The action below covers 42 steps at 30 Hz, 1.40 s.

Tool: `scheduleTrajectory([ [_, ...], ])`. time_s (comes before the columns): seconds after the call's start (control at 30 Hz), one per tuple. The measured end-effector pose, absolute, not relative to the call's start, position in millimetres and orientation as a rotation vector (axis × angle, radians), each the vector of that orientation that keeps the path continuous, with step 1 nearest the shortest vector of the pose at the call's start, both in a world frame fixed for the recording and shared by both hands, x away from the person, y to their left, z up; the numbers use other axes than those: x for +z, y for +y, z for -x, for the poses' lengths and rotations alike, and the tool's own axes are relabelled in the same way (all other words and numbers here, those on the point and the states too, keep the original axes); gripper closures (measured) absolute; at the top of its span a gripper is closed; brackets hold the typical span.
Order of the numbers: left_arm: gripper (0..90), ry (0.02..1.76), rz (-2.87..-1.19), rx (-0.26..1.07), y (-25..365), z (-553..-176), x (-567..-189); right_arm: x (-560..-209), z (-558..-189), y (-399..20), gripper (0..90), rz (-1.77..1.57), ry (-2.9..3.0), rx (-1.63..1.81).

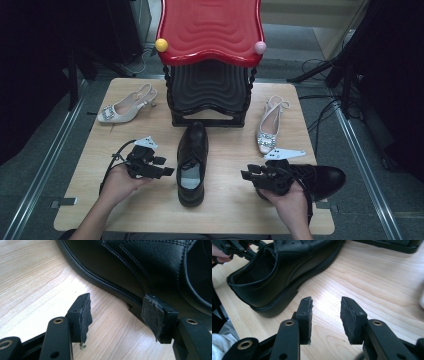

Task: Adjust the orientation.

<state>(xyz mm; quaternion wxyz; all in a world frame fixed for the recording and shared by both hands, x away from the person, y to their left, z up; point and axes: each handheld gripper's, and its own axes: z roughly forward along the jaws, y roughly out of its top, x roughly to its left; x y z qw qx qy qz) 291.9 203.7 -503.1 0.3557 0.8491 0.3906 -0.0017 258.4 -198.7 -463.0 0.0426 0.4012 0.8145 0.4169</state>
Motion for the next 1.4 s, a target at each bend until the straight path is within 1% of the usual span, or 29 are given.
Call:
scheduleTrajectory([
  [0.13,40.5,1.009,-2.197,-0.006,203,-293,-503,-459,-256,-207,66.4,-1.231,2.478,1.252],
  [0.4,40.7,1.004,-2.177,-0.013,201,-298,-504,-454,-242,-228,68.8,-1.286,2.437,1.194],
  [0.6,40.8,0.998,-2.201,-0.012,198,-303,-503,-445,-228,-245,68.6,-1.315,2.387,1.186],
  [0.77,41.0,1.001,-2.204,-0.013,198,-305,-504,-448,-225,-253,68.5,-1.356,2.382,1.133],
  [0.97,41.1,1.003,-2.202,-0.012,197,-305,-504,-474,-236,-242,69.1,-1.422,2.435,1.051],
  [1.07,41.1,1.002,-2.203,-0.012,198,-306,-504,-478,-241,-237,70.6,-1.421,2.451,1.031],
  [1.1,41.1,1.002,-2.202,-0.012,198,-306,-504,-483,-246,-229,71.1,-1.438,2.472,0.974],
  [1.27,41.0,1.006,-2.203,-0.011,198,-306,-504,-487,-251,-227,71.8,-1.495,2.481,0.982],
  [1.33,41.1,1.008,-2.203,-0.01,197,-306,-504,-486,-251,-227,74.2,-1.506,2.478,0.981],
  [1.4,41.1,1.008,-2.203,-0.01,197,-306,-504,-484,-249,-225,78.5,-1.508,2.459,0.958],
])
